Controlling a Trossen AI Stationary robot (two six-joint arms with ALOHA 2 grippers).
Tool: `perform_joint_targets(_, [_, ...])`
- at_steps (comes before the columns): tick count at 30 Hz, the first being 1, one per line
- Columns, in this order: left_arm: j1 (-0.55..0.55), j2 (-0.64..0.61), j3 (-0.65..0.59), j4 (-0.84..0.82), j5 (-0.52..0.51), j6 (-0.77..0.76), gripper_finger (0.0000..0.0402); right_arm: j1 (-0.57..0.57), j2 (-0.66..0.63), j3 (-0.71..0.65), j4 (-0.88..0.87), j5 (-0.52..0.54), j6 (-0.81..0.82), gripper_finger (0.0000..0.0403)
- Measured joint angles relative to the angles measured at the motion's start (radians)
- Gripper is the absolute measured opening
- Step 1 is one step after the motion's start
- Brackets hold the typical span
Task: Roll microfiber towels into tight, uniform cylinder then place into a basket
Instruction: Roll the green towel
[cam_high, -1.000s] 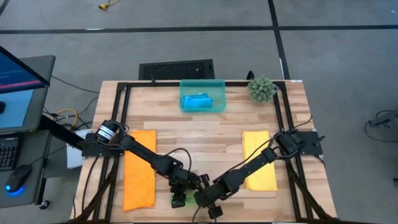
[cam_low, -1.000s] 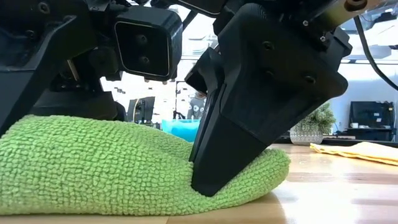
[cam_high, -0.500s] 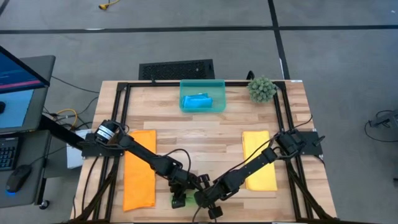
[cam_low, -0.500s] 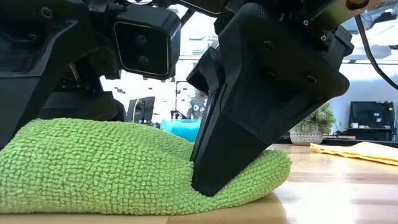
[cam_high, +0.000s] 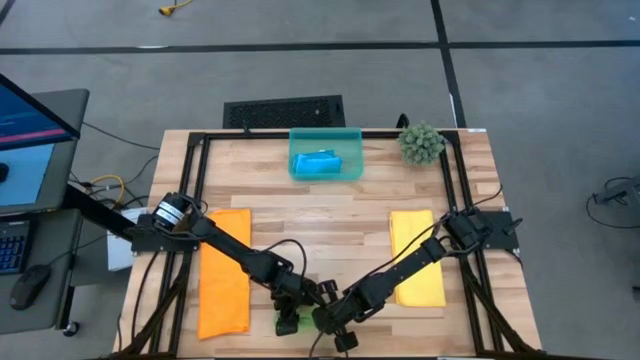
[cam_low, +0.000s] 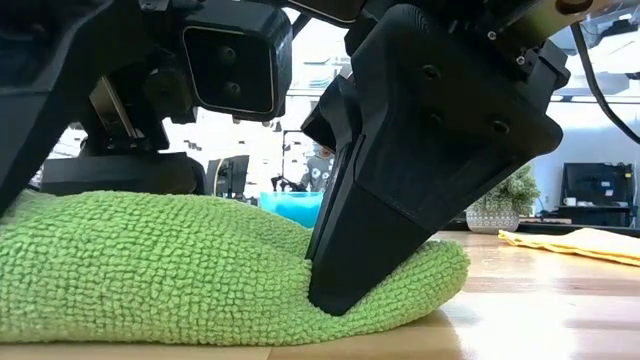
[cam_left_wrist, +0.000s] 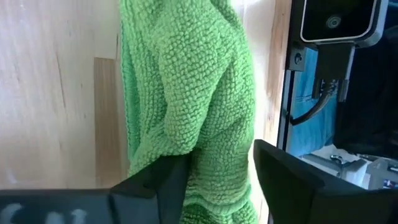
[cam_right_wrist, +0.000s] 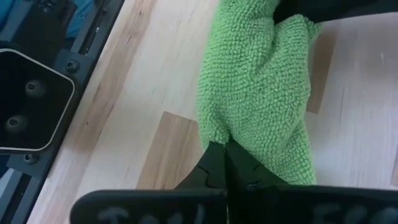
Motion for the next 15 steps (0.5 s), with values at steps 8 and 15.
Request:
perform_joint_targets(8, [-0.01, -0.042, -0.002, -0.055, -0.115, 0.016, 0.0207, 0.0, 0.0, 0.0, -0.001, -0.002, 0.004, 0.0004])
perform_joint_targets(15, [-0.052, -0.192, -0.002, -0.374, -0.47, 0.017, 0.0204, 0.0, 0.0, 0.0, -0.002, -0.004, 0.004, 0.0003])
